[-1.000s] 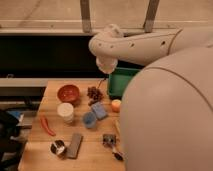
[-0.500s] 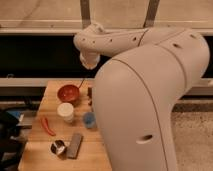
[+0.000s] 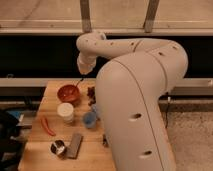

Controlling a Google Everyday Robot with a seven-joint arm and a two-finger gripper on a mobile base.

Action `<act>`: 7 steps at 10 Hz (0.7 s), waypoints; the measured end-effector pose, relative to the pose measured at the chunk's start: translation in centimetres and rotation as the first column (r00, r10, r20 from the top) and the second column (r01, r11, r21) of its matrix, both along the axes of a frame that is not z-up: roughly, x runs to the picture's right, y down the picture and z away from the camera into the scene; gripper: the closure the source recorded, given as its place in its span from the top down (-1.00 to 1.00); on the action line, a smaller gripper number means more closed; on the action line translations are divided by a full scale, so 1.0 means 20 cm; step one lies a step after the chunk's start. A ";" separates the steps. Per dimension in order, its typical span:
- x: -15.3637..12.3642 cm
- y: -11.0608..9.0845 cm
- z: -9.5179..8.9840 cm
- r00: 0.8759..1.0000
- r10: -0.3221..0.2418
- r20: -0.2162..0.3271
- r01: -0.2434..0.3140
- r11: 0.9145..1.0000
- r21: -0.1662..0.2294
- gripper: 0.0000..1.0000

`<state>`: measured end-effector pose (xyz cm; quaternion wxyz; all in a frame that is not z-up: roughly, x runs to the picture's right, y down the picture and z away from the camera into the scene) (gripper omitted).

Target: Place fork in red bowl

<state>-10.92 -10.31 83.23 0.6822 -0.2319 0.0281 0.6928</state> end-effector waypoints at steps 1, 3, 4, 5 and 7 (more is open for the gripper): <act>-0.02 0.04 0.04 1.000 -0.007 0.020 0.007 1.000 -0.027 -1.00; -0.07 0.13 0.11 0.998 -0.016 0.055 0.020 0.997 -0.078 -1.00; -0.10 0.17 0.13 0.997 -0.012 0.080 0.020 0.994 -0.103 -0.97; -0.13 0.20 0.16 0.994 -0.004 0.106 0.017 0.992 -0.122 -0.85; -0.19 0.24 0.20 0.989 0.007 0.151 0.017 0.987 -0.160 -0.45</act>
